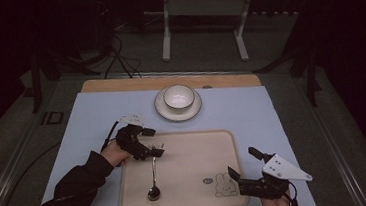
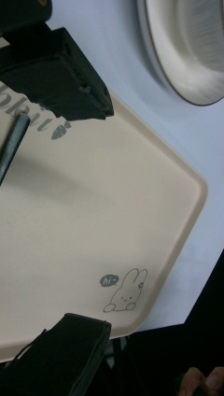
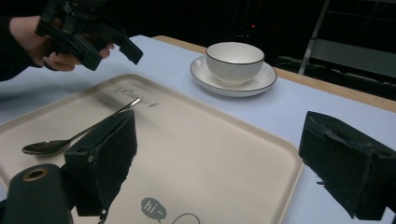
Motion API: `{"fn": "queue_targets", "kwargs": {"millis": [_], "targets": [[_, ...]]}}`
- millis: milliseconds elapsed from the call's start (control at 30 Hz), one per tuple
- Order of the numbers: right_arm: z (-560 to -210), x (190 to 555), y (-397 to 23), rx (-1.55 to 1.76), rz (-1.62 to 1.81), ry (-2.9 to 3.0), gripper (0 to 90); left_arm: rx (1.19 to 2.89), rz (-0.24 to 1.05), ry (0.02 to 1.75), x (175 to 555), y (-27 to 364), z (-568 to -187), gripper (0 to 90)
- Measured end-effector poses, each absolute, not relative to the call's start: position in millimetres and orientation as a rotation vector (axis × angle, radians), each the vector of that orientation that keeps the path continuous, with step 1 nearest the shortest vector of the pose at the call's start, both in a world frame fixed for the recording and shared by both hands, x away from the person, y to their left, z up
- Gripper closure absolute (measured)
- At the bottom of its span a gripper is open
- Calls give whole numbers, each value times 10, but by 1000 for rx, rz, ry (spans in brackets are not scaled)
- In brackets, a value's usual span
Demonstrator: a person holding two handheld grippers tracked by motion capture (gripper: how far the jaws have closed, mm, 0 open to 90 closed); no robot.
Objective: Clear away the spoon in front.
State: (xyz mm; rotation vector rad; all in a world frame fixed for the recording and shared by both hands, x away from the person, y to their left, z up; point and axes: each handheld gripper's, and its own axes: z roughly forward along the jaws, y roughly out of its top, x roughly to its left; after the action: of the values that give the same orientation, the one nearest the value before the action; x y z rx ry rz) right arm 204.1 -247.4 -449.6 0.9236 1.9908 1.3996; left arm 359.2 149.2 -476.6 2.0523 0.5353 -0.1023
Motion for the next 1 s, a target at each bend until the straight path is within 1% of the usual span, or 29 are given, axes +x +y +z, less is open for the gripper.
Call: {"fn": "queue_targets", "kwargs": {"millis": [467,1000], "targets": [[-4500,2043,-2464,926,1396,1993,114,2005,-27,560,3387,1565,-4590,14],[-4497,2039,-2458,924,1396,1992,114,1959,64,583,3076,1697,-4567,14]]}}
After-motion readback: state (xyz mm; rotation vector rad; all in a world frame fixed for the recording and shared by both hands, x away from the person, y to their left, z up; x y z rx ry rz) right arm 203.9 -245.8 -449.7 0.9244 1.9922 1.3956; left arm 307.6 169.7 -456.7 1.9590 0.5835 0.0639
